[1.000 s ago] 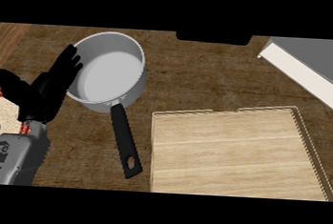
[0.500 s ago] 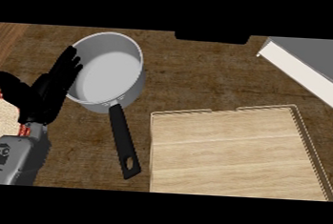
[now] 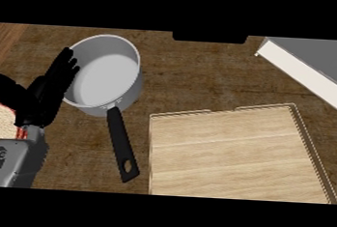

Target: Pick the sweet potato from the tray and place it in the tiered shelf

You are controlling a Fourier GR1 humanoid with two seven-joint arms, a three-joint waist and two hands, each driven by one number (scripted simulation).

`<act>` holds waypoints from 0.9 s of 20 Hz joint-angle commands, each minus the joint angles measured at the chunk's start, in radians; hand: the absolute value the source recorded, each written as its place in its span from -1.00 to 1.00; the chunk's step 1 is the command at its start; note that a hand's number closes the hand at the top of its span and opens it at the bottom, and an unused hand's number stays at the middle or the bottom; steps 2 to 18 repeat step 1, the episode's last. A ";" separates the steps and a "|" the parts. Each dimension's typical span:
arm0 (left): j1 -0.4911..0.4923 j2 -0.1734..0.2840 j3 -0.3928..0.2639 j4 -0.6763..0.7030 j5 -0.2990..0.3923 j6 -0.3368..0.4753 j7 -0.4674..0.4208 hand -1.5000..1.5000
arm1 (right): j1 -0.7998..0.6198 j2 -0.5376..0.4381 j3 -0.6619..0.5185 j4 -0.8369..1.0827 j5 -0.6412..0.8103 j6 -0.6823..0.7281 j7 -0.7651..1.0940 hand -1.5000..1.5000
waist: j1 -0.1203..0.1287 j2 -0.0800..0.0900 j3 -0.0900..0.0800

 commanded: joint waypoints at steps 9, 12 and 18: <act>-0.011 0.004 0.001 -0.015 -0.004 0.011 0.025 0.00 | 0.065 0.006 0.013 -0.033 0.008 0.139 -0.181 -1.00 | -0.003 -0.003 0.002; -0.011 0.004 0.001 -0.015 -0.004 0.011 0.025 0.00 | 0.065 0.006 0.013 -0.033 0.008 0.139 -0.181 -1.00 | -0.003 -0.003 0.002; -0.011 0.004 0.001 -0.015 -0.004 0.011 0.025 0.00 | 0.065 0.006 0.013 -0.033 0.008 0.139 -0.181 -1.00 | -0.003 -0.003 0.002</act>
